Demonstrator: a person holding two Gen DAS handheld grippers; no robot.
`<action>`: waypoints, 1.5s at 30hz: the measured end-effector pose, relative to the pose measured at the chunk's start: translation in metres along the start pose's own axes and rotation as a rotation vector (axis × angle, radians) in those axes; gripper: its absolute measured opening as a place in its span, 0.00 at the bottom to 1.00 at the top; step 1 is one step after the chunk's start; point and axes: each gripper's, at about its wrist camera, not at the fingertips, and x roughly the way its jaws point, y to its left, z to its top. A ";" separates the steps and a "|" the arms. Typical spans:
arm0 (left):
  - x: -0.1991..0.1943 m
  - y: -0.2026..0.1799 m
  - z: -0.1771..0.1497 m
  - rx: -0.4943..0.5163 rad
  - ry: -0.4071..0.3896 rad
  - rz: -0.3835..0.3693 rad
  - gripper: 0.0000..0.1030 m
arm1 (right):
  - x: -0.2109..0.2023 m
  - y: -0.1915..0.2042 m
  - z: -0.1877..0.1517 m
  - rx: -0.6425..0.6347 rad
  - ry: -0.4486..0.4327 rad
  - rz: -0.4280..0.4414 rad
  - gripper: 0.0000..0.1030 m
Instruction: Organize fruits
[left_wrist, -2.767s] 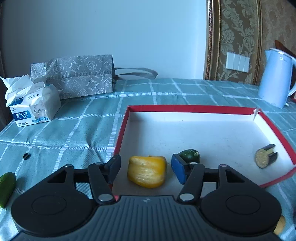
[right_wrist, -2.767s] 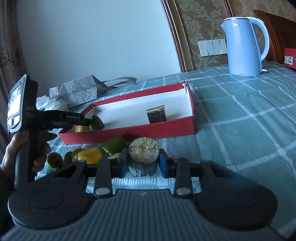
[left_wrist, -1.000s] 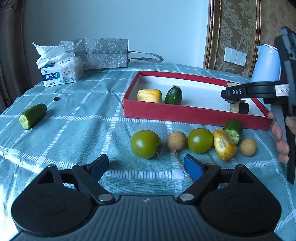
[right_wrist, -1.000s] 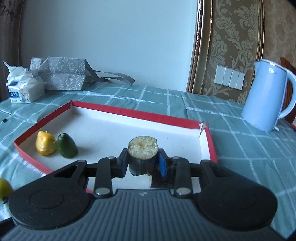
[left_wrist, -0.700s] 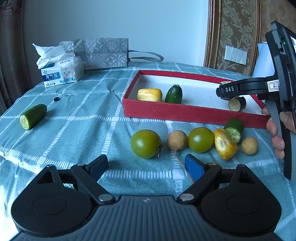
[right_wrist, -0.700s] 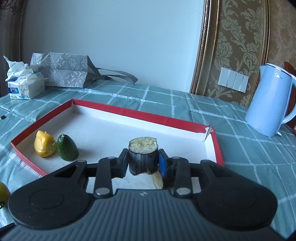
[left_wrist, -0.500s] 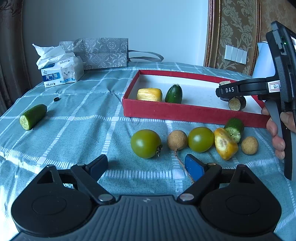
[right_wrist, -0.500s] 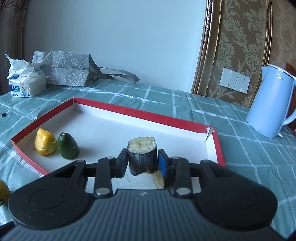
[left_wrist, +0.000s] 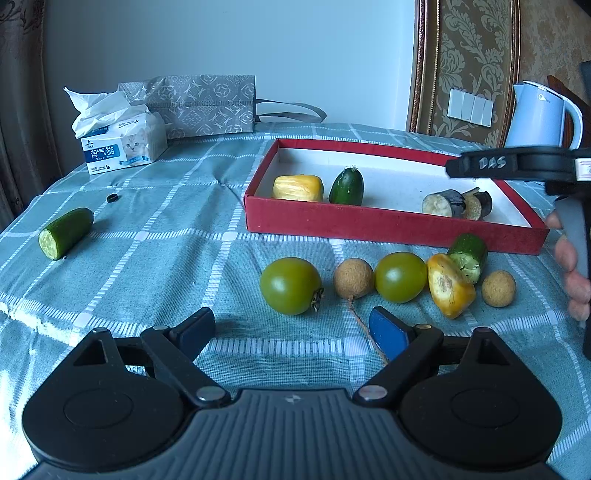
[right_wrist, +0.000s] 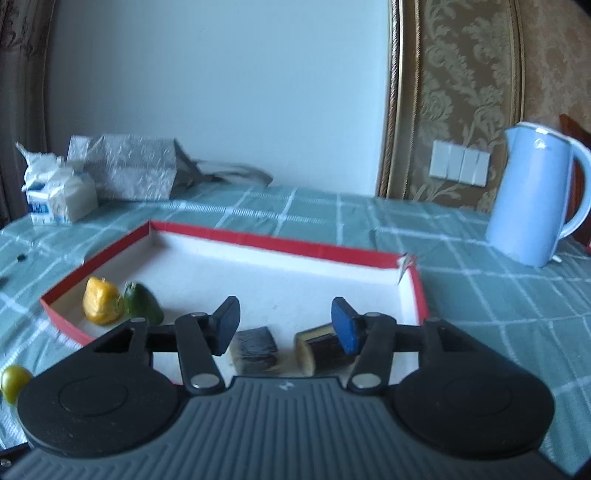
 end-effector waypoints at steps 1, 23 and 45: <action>0.000 0.000 0.000 0.000 0.000 -0.001 0.89 | -0.004 -0.003 0.001 0.012 -0.010 0.007 0.50; 0.001 0.000 0.000 -0.001 0.000 -0.001 0.89 | -0.099 -0.001 -0.055 -0.049 0.006 0.150 0.40; -0.002 0.009 0.001 -0.028 -0.018 0.003 0.90 | -0.074 0.015 -0.066 -0.074 0.124 0.215 0.28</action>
